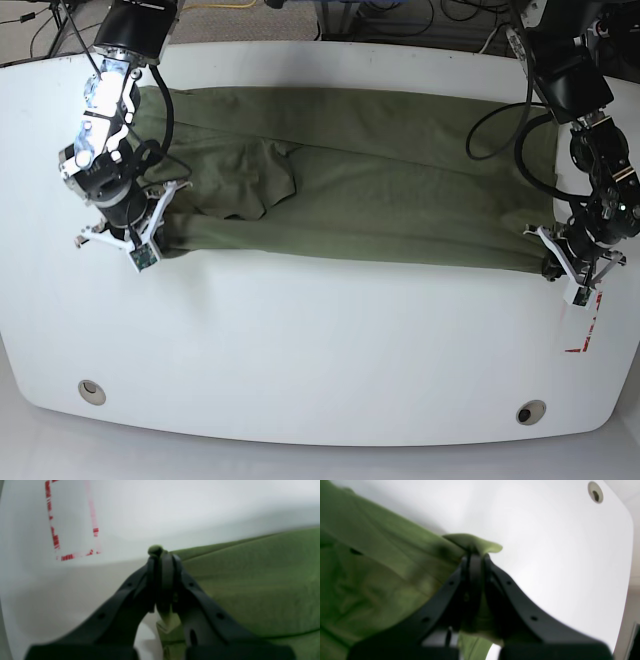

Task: Layout the t-shirt on the table in an organized manner, then fold the t-shirt properly
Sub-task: 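Lift the hem with both grippers and fold it over toward the collar, then lower the folded hem onto the shirt and open both grippers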

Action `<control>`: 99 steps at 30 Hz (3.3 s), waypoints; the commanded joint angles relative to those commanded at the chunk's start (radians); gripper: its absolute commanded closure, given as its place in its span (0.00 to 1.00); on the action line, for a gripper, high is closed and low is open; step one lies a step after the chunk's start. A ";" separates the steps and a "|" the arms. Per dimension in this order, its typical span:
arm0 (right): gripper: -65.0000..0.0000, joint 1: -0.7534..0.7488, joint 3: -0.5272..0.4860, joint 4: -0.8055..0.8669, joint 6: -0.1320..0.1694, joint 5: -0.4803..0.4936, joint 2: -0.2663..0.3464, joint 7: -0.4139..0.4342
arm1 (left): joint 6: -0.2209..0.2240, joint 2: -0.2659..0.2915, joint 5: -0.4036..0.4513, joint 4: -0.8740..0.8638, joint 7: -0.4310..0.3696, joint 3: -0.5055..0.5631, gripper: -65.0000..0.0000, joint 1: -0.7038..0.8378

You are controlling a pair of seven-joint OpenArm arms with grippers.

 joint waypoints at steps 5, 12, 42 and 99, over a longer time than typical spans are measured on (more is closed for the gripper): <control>1.00 -0.072 0.006 0.031 0.000 0.000 0.000 0.000 | 0.000 -0.032 -0.064 0.057 0.000 0.002 1.00 0.086; 1.00 -0.166 0.008 0.058 0.000 0.000 0.000 0.000 | 0.000 -0.044 -0.103 0.077 0.000 0.002 1.00 0.187; 0.70 -0.328 0.008 0.064 0.000 0.081 0.002 -0.002 | 0.000 -0.106 -0.104 0.077 0.000 0.008 0.86 0.348; 0.95 0.018 0.021 -0.394 0.000 0.080 -0.097 0.115 | 0.000 -0.101 -0.103 0.327 0.147 -0.002 0.35 0.285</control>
